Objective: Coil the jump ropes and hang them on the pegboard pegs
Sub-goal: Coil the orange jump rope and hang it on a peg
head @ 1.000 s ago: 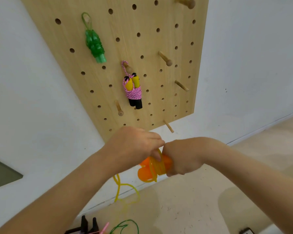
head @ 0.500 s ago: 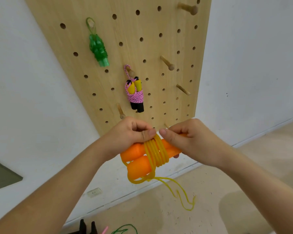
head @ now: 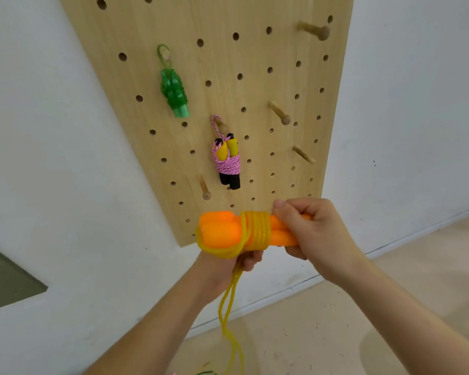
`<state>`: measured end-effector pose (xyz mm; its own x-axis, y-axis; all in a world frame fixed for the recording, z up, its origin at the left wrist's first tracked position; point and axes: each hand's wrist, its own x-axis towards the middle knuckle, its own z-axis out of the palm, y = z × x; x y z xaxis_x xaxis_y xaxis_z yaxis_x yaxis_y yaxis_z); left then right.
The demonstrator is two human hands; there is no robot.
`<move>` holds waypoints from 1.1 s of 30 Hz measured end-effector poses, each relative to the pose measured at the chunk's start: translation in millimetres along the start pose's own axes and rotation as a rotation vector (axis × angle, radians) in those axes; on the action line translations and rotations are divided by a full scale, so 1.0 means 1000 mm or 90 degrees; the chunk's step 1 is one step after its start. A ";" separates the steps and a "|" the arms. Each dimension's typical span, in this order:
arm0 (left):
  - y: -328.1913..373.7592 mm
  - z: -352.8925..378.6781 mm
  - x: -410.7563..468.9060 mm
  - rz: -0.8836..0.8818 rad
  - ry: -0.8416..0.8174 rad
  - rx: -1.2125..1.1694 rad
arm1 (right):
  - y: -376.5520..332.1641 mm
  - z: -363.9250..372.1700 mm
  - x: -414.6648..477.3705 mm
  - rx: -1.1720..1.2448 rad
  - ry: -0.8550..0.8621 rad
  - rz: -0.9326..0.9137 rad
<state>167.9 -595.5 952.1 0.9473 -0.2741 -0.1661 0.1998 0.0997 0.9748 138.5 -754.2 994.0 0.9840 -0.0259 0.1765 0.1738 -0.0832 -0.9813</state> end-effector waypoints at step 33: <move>-0.024 0.023 -0.048 0.017 0.063 0.320 | 0.079 -0.023 0.024 -0.659 0.108 -0.393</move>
<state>112.0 -607.1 940.2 0.9746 -0.1828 -0.1291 0.0527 -0.3732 0.9263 175.3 -784.2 923.0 0.7158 0.1760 0.6758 0.4211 -0.8807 -0.2167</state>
